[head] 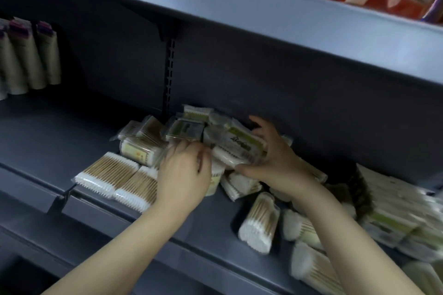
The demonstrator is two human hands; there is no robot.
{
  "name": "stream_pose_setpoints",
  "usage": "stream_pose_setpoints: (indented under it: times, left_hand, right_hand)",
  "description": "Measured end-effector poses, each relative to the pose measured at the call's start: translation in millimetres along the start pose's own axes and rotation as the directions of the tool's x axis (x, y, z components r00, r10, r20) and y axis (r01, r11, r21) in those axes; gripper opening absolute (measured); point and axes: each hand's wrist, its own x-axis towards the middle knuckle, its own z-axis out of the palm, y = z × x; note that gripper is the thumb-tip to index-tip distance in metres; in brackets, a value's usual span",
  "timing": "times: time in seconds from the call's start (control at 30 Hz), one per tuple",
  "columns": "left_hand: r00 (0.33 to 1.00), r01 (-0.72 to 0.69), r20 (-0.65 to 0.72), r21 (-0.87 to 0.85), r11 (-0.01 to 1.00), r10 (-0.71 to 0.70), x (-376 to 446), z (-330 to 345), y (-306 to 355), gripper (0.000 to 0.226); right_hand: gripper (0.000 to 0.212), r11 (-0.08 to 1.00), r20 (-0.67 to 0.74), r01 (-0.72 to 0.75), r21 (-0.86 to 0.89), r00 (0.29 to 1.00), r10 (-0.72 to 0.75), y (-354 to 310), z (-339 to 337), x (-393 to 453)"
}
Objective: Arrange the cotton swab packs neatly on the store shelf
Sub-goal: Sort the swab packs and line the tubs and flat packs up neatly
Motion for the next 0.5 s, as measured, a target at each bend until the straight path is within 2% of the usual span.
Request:
stream_pose_setpoints:
  times: [0.2, 0.37, 0.43, 0.5]
  left_hand:
    - [0.998, -0.025, 0.063, -0.068, 0.997, 0.030, -11, 13, 27, 0.026]
    - [0.984, -0.127, 0.130, 0.006, 0.992, 0.125, -23, 26, 50, 0.049]
    - [0.979, -0.126, 0.159, -0.017, 0.992, 0.127, -30, 30, 61, 0.047]
    - [0.971, -0.122, 0.190, -0.116, 0.986, 0.142, -37, 34, 72, 0.040]
  right_hand:
    - [0.095, 0.995, -0.033, 0.055, -0.080, 0.998, -0.058, 20, -18, -41]
    - [0.096, 0.986, -0.069, 0.100, -0.130, 0.992, -0.110, 35, -28, -68]
    - [0.095, 0.984, -0.086, 0.106, -0.141, 0.989, -0.118, 40, -33, -78]
    - [0.092, 0.984, -0.110, 0.096, -0.152, 0.987, -0.113, 43, -38, -88]
